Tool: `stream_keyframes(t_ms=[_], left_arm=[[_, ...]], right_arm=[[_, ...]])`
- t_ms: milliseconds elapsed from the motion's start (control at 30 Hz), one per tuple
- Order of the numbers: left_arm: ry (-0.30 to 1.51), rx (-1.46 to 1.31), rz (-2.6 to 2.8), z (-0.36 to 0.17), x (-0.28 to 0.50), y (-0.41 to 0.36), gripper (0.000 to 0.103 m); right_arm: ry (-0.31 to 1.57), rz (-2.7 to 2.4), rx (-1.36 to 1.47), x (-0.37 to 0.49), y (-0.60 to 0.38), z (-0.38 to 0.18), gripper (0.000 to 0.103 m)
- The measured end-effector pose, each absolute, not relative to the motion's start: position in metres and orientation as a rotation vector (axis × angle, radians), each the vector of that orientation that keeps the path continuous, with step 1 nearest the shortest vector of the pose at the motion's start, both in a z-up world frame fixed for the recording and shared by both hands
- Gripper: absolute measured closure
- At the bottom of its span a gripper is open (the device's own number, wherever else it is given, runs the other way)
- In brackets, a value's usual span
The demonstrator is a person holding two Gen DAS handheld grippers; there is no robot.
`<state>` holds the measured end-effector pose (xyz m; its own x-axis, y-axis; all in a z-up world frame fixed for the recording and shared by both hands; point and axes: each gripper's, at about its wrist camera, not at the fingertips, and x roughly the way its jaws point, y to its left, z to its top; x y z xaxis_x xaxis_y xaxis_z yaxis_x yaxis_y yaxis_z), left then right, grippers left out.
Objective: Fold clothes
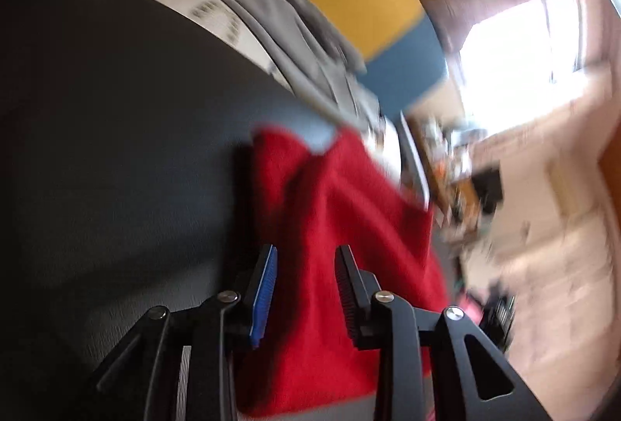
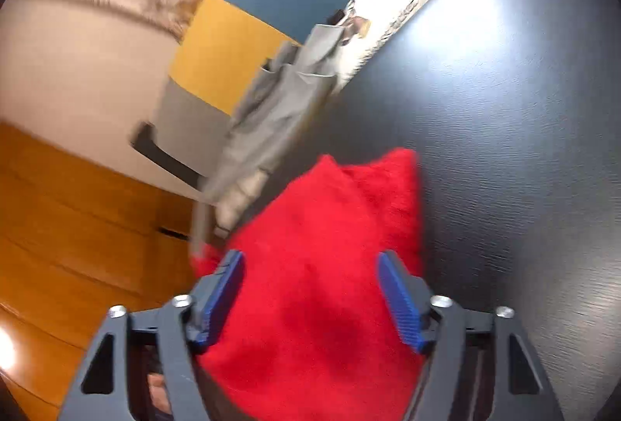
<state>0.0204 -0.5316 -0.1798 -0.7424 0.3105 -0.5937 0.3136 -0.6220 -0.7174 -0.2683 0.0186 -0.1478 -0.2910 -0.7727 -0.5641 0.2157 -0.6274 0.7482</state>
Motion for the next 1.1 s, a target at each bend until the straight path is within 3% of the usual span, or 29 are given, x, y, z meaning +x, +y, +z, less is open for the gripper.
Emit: stream_keyframes(t_ms=[200,233,267,333,433,500,833,1033,1067,1100], left_arm=[[0.84,1.365,-2.688,-0.174,0.024,-0.472,0.064],[0.824,1.396,-2.678,-0.174,0.027,-0.468,0.066],[0.813,1.426,-2.665,-0.175,0.03,-0.464,0.075],[0.79,1.516,-2.619,-0.179,0.042,-0.458,0.084],[0.818,1.52,-2.605,-0.179,0.075,-0.453,0.087],[0.874,1.511,-2.587,-0.18,0.105,-0.45,0.088],[0.808,1.484,-2.552,-0.173,0.249,-0.427,0.085],[0.889,1.214,-2.555,-0.143,0.31,-0.471,0.079],[0.882,1.181,-2.569,-0.137,0.312,-0.475,0.078],[0.826,1.149,-2.583,-0.128,0.311,-0.479,0.078]], right_arm=[[-0.515,-2.004,1.44,-0.251,0.0,-0.18,0.026],[-0.455,-2.017,1.437,-0.249,-0.009,-0.181,0.027],[-0.38,-2.042,1.439,-0.246,-0.015,-0.18,0.027],[-0.225,-2.09,1.442,-0.241,-0.026,-0.178,0.039],[-0.097,-2.113,1.461,-0.233,-0.025,-0.179,0.054],[-0.051,-2.11,1.471,-0.222,-0.019,-0.179,0.056],[0.056,-2.058,1.529,-0.124,0.029,-0.178,0.056],[0.01,-2.03,1.442,-0.079,0.066,-0.145,0.054],[-0.024,-2.072,1.378,-0.082,0.07,-0.13,0.05],[-0.059,-2.113,1.311,-0.086,0.074,-0.115,0.031]])
